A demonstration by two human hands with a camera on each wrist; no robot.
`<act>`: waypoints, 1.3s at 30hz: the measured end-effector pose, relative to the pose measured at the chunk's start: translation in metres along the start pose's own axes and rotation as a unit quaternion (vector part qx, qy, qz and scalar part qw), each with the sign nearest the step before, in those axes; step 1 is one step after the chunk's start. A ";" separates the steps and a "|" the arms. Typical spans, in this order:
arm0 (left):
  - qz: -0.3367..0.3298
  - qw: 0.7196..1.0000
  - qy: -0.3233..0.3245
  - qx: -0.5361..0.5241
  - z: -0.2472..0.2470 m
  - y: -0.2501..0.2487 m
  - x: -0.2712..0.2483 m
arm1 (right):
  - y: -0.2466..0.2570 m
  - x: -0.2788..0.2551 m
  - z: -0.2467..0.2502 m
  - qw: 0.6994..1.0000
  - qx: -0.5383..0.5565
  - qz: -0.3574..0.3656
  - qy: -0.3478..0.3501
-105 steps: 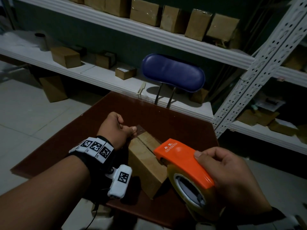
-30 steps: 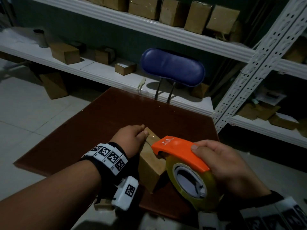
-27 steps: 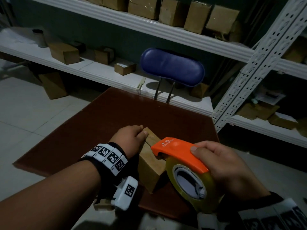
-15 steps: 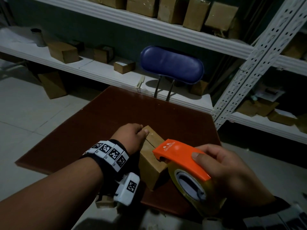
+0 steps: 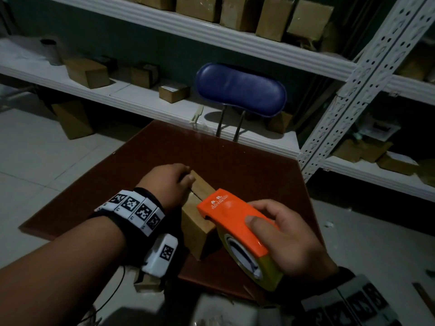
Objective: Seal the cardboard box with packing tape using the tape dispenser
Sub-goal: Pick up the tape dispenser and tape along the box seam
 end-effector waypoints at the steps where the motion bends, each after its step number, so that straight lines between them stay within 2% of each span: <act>1: -0.025 0.999 -0.010 0.019 0.001 -0.001 0.000 | -0.002 0.002 -0.001 1.000 0.009 -0.009 0.009; 4: -0.085 0.996 -0.017 0.032 -0.003 -0.009 -0.002 | -0.004 0.007 -0.004 0.998 0.040 -0.039 0.043; 6: -0.090 0.995 0.005 0.039 -0.011 -0.009 -0.001 | -0.005 0.011 -0.007 0.996 0.039 -0.060 0.060; 11: -0.047 0.996 0.031 0.063 -0.021 -0.003 0.004 | -0.005 0.017 -0.012 0.993 0.041 -0.091 0.058; 17: -0.025 0.994 0.048 0.096 -0.022 -0.005 0.006 | -0.001 0.014 -0.018 0.998 0.015 -0.049 0.040; 39: -0.003 0.994 0.078 0.081 -0.026 -0.017 -0.002 | -0.004 0.003 -0.004 0.998 -0.024 -0.055 0.035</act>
Point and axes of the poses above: each hand's wrist, its own x-axis towards the middle knuckle, its own z-axis out of the back of the hand, y = z × x, the point moved 5 cm from there along x, towards the middle knuckle, and after that the axes turned 7 degrees about y, right-handed, at the moved point
